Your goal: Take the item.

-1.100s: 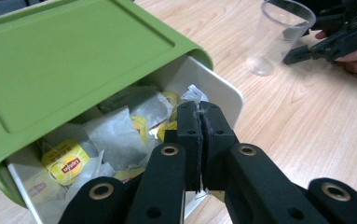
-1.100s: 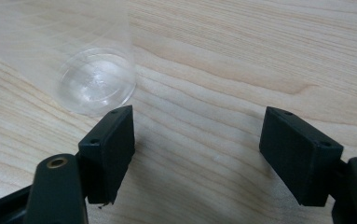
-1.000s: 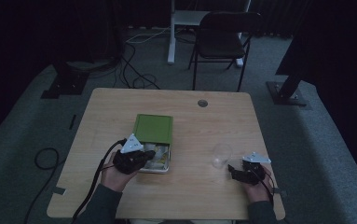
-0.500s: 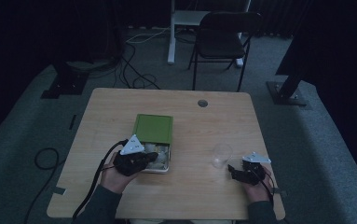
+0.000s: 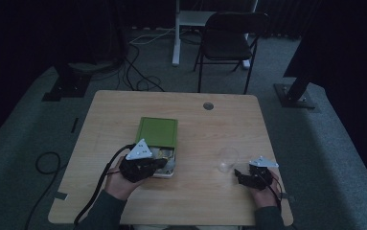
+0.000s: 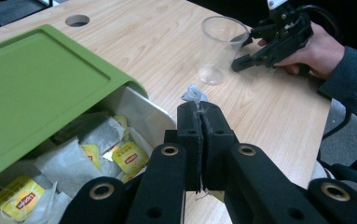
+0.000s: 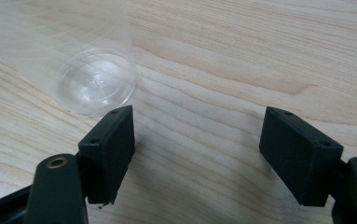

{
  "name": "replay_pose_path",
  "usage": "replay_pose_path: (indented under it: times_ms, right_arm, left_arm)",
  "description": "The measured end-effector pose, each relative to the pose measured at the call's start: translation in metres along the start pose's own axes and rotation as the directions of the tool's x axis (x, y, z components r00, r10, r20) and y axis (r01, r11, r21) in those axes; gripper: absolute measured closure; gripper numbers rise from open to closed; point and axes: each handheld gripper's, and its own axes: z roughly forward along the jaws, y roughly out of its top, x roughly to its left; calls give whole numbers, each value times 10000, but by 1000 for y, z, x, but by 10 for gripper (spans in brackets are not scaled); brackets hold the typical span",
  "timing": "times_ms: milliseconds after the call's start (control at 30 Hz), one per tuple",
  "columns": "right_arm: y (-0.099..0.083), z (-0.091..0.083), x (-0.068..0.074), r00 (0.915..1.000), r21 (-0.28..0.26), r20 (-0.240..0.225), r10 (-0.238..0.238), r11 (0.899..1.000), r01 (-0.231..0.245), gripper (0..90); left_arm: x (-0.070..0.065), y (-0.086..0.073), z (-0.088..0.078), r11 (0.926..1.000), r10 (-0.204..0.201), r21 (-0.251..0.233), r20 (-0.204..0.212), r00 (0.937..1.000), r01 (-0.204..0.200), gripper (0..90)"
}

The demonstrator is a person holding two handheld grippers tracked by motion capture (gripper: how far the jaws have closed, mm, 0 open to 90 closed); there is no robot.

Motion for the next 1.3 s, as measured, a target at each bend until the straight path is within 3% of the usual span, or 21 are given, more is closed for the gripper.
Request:
replay_pose_path:
  times_ms: [700,1300]
  right_arm:
    - [0,0,0,10000,2,-1,0,10000,0,260]
    - [0,0,0,10000,5,0,15,10000,-15,260]
  left_arm:
    - [-2,16,13,9995,225,-249,321,9992,-217,889]
    - [6,24,37,9988,296,-396,401,9988,-280,890]
